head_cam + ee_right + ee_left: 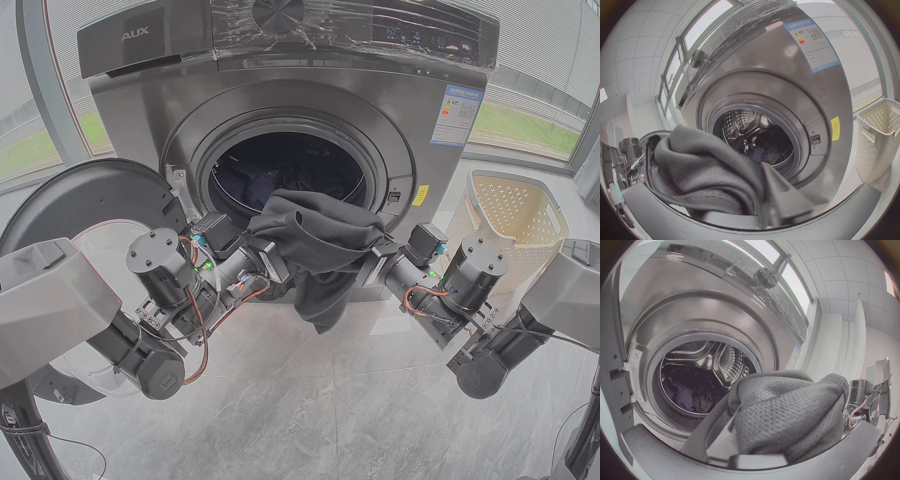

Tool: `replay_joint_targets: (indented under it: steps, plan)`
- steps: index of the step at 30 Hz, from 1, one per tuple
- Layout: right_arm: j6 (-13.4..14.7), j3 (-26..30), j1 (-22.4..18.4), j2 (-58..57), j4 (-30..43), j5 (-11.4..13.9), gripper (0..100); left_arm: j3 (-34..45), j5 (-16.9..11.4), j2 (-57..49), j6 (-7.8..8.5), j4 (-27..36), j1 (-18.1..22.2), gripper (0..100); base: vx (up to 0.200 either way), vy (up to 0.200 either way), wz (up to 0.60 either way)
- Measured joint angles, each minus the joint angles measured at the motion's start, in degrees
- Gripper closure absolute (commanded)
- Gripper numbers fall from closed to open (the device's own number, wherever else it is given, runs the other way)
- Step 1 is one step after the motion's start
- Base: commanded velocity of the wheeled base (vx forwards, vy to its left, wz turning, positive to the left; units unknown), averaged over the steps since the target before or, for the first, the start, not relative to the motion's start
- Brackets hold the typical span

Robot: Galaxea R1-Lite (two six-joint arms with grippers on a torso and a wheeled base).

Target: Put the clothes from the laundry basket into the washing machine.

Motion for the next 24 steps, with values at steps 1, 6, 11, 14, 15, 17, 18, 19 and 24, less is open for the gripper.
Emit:
replay_joint_targets:
  steps: [1,6,11,14,15,17,18,19,24]
  plan:
    - [-0.09,0.88,0.07,-0.16,-0.09,0.29,0,0.39,0.33,-0.4,-0.02,0.0,-0.1,100,0.0,0.0,0.0]
    - [-0.73,9.7,0.4,-2.15,-0.46,3.56,0,3.95,1.84,-2.76,0.26,0.02,-0.95,100,0.0,0.0,0.0]
    - [-1.43,20.92,1.23,-5.51,-0.77,7.42,0,8.22,2.55,-5.18,0.68,0.0,-1.21,100,0.0,0.0,0.0]
    - [-1.78,26.73,2.15,-7.49,-0.83,9.13,0,10.81,2.88,-6.52,1.05,0.02,-0.9,100,0.0,0.0,0.0]
    - [-1.87,28.14,2.43,-8.09,-0.93,9.46,0,11.67,2.94,-6.94,1.27,0.0,-0.73,100,0.0,0.0,0.0]
    - [-1.96,29.33,2.8,-8.81,-0.9,9.79,0,12.74,3.01,-7.44,1.58,0.0,-0.57,100,0.0,0.0,0.0]
    - [-2.02,29.53,3.08,-9.28,-0.96,9.97,0,13.48,3.05,-7.74,1.78,0.0,-0.44,100,0.0,0.0,0.0]
    - [-2.07,29.44,3.33,-9.62,-1.01,10.06,0,14.09,3.07,-7.96,1.97,0.0,-0.29,100,0.0,0.0,0.0]
    - [-2.02,28.45,3.17,-10.8,-1.07,9.64,0,16.41,3.23,-9.17,2.46,0.0,0.76,100,0.0,0.0,0.0]
